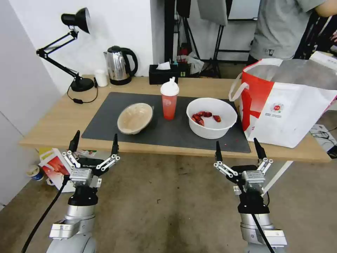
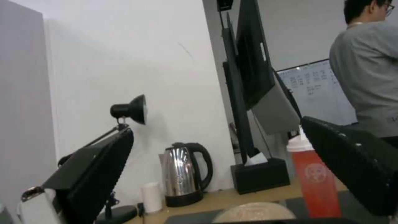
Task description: Pick up the trash from the table and place it into the takeout bag.
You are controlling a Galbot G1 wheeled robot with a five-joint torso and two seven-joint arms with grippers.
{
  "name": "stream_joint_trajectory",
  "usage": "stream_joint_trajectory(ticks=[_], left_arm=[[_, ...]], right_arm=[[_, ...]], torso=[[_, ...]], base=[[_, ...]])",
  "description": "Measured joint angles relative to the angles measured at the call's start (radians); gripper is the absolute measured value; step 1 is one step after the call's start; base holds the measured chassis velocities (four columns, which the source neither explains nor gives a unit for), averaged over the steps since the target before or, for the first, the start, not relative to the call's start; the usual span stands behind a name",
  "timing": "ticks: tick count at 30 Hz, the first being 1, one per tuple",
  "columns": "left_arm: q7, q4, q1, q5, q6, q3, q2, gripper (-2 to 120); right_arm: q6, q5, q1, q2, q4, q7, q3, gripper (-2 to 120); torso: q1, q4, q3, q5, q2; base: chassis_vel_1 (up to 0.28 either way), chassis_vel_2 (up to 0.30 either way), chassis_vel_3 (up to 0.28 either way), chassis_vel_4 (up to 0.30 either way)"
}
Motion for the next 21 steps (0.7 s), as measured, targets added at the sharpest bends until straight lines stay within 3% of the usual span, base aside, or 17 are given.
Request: stream_joint_trajectory(ticks=[6, 21], left_arm=[[0.002, 0.01, -0.003, 0.001, 0.0, 0.0, 0.003, 100], [0.002, 0.007, -0.003, 0.015, 0.001, 0.009, -0.01, 100]], right_arm=[[-0.064, 0.098, 0.022, -0.086, 0.015, -0.071, 0.051, 100], [-0.223, 0.428, 0.155, -0.453, 0.031, -0.14, 0.205, 100]], torso=[[0.0, 0.0, 0.0, 0.0003, 0.0], [0.0, 0.0002, 0.0, 0.0002, 0.0]], base=[[0.0, 0.0, 0.0, 0.0], [0.0, 0.0, 0.0, 0.0]])
